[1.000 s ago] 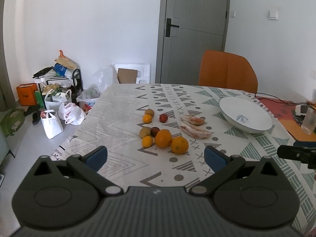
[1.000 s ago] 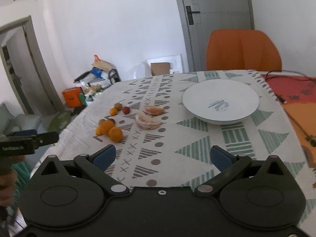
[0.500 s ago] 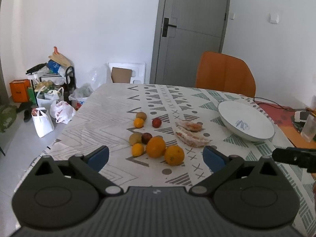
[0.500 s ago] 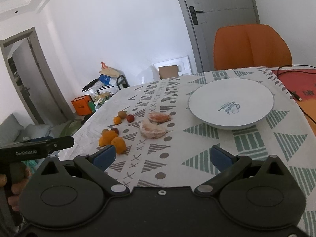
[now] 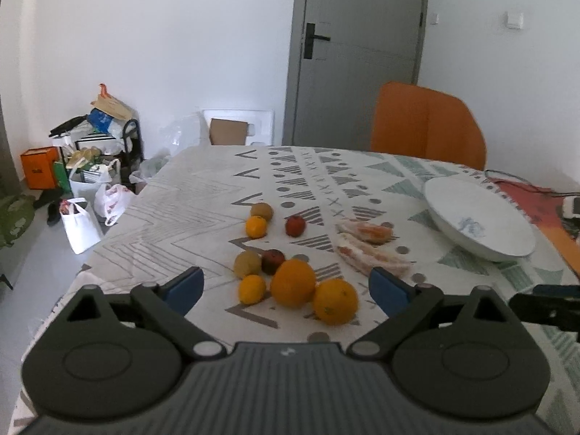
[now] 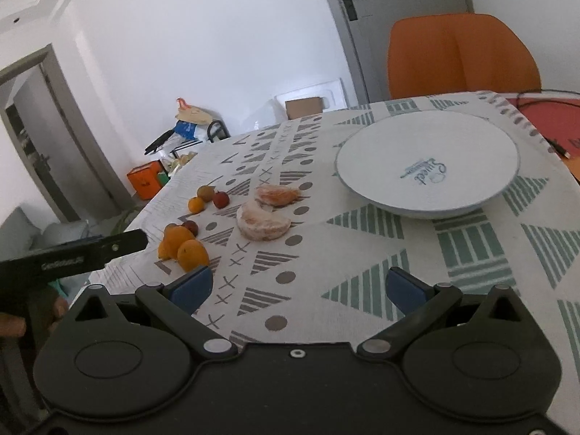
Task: Organize fruits
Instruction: 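Close the left gripper on the large orange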
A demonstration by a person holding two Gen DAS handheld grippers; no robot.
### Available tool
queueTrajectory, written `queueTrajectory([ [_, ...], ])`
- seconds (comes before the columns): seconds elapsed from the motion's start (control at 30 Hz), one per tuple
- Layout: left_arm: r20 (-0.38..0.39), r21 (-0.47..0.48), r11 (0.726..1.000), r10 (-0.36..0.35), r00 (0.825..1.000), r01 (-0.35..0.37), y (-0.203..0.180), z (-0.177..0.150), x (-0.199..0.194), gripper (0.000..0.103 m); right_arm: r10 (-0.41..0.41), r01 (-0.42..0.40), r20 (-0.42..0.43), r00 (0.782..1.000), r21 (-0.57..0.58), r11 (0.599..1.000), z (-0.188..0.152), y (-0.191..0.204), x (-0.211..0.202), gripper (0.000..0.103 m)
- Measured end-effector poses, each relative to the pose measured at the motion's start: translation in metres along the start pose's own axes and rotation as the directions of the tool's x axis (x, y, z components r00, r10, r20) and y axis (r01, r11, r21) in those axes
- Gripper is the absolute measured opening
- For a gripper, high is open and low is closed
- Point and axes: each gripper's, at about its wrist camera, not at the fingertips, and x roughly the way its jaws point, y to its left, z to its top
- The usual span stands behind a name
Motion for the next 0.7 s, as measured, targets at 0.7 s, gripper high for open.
queueTrajectory([
  [0.7,-0.05,-0.051,0.996,-0.081,0.995,0.078,0.016,0.004,0.058,0.053,-0.038,0.039,-0.024,0.999,0.009,0.999,0.004,0.003,0.058,0.095],
])
